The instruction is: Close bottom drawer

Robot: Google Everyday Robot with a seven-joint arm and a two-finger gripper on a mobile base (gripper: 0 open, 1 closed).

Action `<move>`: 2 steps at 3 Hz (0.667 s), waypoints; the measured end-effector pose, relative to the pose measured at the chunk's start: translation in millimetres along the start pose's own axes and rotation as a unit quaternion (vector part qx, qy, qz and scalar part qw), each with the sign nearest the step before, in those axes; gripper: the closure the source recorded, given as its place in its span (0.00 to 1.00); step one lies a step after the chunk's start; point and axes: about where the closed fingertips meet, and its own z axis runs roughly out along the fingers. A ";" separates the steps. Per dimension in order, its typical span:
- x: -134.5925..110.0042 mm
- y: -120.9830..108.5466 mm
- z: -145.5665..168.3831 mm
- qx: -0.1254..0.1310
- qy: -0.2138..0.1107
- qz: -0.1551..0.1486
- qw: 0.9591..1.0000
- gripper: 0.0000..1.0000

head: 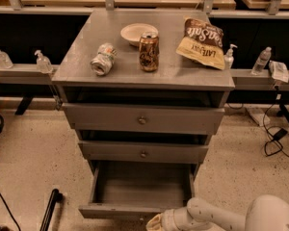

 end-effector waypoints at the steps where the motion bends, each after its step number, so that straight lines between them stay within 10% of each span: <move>1: 29.7 -10.4 1.5 0.013 0.014 0.023 1.000 1.00; 2: 31.4 -11.1 0.8 0.015 0.017 0.027 0.999 1.00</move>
Offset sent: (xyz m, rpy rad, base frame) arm 0.0236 -0.0440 -0.0471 -0.1283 0.0465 -0.1278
